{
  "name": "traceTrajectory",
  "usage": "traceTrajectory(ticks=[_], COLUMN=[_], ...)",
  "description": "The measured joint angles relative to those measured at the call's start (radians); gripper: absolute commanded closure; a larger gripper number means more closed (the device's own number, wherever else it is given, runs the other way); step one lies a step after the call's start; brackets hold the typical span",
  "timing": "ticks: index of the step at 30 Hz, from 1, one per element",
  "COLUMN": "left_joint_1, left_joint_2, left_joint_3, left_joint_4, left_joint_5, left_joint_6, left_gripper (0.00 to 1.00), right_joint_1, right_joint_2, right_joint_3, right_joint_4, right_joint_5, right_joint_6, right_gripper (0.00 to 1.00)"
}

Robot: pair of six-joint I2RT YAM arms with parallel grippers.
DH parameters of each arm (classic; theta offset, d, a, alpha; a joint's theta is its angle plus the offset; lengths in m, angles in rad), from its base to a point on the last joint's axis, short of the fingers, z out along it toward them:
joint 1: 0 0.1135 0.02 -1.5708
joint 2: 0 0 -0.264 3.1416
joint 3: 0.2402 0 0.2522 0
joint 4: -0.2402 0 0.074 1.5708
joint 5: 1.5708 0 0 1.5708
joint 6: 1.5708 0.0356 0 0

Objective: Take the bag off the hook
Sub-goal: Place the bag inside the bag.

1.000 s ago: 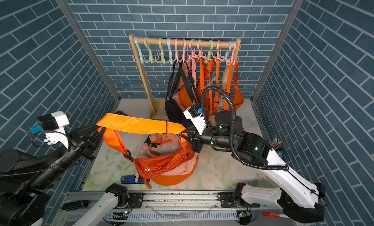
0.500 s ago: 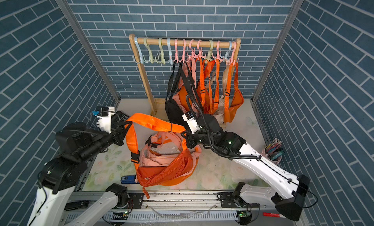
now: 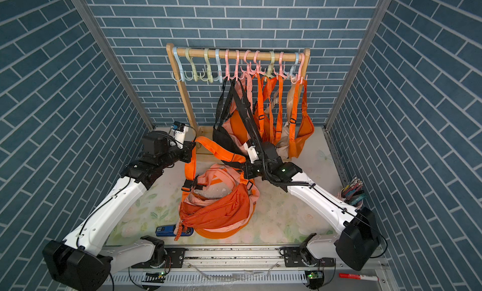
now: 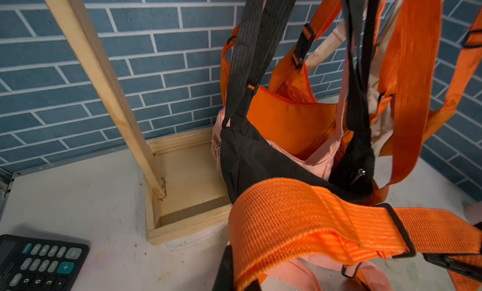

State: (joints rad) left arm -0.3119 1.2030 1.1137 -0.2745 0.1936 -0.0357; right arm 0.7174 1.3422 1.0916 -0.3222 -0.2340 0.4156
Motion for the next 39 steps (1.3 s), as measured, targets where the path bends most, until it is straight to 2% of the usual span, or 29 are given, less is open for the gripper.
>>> traceTrajectory(ticks=[7, 13, 16, 19, 24, 25, 28, 31, 33, 36, 39], left_joint_1=[0.001, 0.003, 0.004, 0.004, 0.004, 0.004, 0.004, 0.001, -0.003, -0.012, -0.016], left_joint_2=[0.129, 0.252, 0.302, 0.337, 0.349, 0.344, 0.301, 0.203, 0.122, 0.001, -0.108], left_joint_3=[-0.085, -0.096, -0.094, -0.093, -0.093, -0.093, -0.093, -0.092, -0.089, -0.075, -0.063], left_joint_4=[0.131, 0.193, 0.199, 0.2, 0.198, 0.197, 0.193, 0.174, 0.162, 0.135, 0.104], left_joint_5=[-0.029, -0.037, -0.036, -0.033, -0.025, -0.025, -0.026, -0.038, -0.049, -0.072, -0.094], left_joint_6=[0.052, 0.058, 0.056, 0.047, 0.026, 0.019, -0.005, -0.029, -0.043, -0.054, -0.058], left_gripper=[1.0, 0.86, 0.71, 0.56, 0.46, 0.44, 0.34, 0.19, 0.13, 0.05, 0.04], right_joint_1=[-0.027, -0.029, -0.029, -0.029, -0.029, -0.029, -0.029, -0.029, -0.03, -0.031, -0.031], right_joint_2=[0.07, 0.12, 0.135, 0.15, 0.158, 0.157, 0.143, 0.097, 0.063, 0.008, -0.031], right_joint_3=[-0.117, -0.151, -0.152, -0.152, -0.152, -0.152, -0.152, -0.142, -0.12, -0.062, 0.016], right_joint_4=[0.097, 0.168, 0.2, 0.221, 0.227, 0.227, 0.213, 0.167, 0.136, 0.083, 0.036], right_joint_5=[-0.018, -0.021, -0.025, -0.032, -0.032, -0.031, -0.02, -0.005, 0.003, 0.019, 0.035], right_joint_6=[0.007, 0.007, 0.008, 0.007, 0.003, 0.0, -0.002, -0.006, -0.014, -0.032, -0.056], right_gripper=[1.0, 1.0, 0.84, 0.63, 0.35, 0.32, 0.32, 0.32, 0.33, 0.35, 0.4])
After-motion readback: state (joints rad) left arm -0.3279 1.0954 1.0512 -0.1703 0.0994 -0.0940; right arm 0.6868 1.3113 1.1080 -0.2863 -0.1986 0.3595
